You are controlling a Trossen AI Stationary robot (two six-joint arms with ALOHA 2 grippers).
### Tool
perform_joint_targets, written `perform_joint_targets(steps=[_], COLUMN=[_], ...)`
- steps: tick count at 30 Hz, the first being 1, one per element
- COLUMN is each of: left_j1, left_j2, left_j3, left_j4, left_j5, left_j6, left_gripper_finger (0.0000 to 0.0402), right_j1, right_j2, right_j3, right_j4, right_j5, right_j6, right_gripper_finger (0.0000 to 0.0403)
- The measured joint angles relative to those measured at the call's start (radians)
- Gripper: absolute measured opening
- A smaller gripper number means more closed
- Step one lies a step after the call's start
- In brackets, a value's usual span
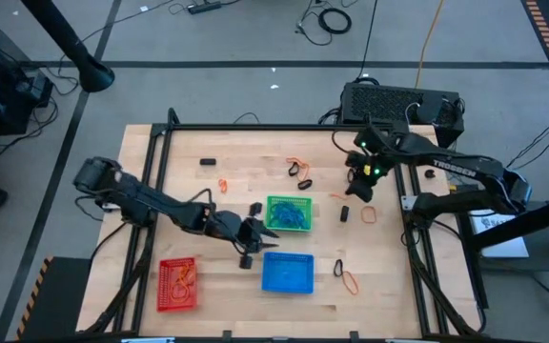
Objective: Sort rubber bands into baskets
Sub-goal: Put the orange rubberband into the red bin
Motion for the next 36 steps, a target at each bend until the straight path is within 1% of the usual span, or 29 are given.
perform_joint_targets(steps=[3, 5, 7, 11, 14, 16, 18, 20, 22, 26, 29, 36], left_j1=[0.002, 0.006, 0.010, 0.001, -0.024, -0.051, -0.077, -0.102, -0.116, -0.114, -0.090, -0.050], left_j2=[0.103, 0.171, 0.239, 0.335, 0.372, 0.380, 0.387, 0.389, 0.393, 0.396, 0.396, 0.395], left_j3=[-0.001, 0.000, 0.015, 0.060, 0.096, 0.113, 0.140, 0.170, 0.199, 0.247, 0.272, 0.276], left_j4=[0.228, 0.350, 0.431, 0.559, 0.559, 0.553, 0.558, 0.555, 0.526, 0.418, 0.357, 0.346], left_j5=[0.000, 0.000, -0.002, -0.089, -0.145, -0.195, -0.279, -0.368, -0.403, -0.439, -0.474, -0.471], left_j6=[0.006, 0.039, 0.120, 0.353, 0.522, 0.632, 0.722, 0.799, 0.863, 0.871, 0.869, 0.871], left_gripper_finger=[0.0114, 0.0114, 0.0114, 0.0114, 0.0115, 0.0123, 0.0138, 0.0160, 0.0186, 0.0231, 0.0251, 0.0259], right_j1=[0.069, 0.122, 0.171, 0.259, 0.309, 0.329, 0.347, 0.362, 0.372, 0.381, 0.388, 0.401], right_j2=[0.000, 0.003, 0.008, 0.020, 0.025, 0.030, 0.031, 0.029, 0.030, 0.030, 0.030, 0.030], right_j3=[0.000, 0.000, 0.000, 0.001, 0.000, 0.000, 0.000, 0.000, 0.000, 0.000, 0.000, 0.000], right_j4=[0.145, 0.238, 0.321, 0.435, 0.442, 0.440, 0.442, 0.455, 0.457, 0.477, 0.492, 0.557], right_j5=[-0.038, -0.051, -0.051, -0.051, -0.038, -0.033, -0.022, 0.012, 0.034, 0.041, 0.043, 0.042], right_j6=[0.033, 0.064, 0.091, 0.135, 0.139, 0.144, 0.150, 0.165, 0.175, 0.189, 0.194, 0.237], right_gripper_finger=[0.0000, 0.0000, 0.0000, 0.0000, 0.0000, 0.0000, 0.0000, 0.0000, 0.0000, 0.0000, 0.0000, 0.0000])
